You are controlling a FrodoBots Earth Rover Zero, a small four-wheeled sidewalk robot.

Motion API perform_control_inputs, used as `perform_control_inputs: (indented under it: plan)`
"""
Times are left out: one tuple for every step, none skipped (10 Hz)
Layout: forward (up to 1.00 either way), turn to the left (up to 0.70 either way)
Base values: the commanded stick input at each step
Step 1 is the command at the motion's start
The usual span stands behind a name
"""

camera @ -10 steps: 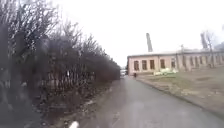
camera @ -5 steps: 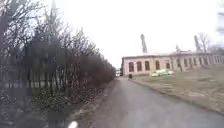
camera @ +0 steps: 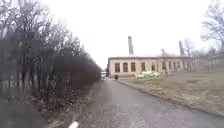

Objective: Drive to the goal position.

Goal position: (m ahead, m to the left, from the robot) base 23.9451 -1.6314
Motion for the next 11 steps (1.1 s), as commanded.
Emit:
perform_control_inputs:
  plan:
    - [1.00, 0.03]
    - [1.00, 0.03]
    - [1.00, 0.03]
    - [1.00, 0.03]
    - [1.00, 0.03]
    - [1.00, 0.03]
    - [1.00, 0.03]
    - [1.00, 0.03]
    - [1.00, 0.03]
    - [1.00, 0.27]
    - [1.00, 0.22]
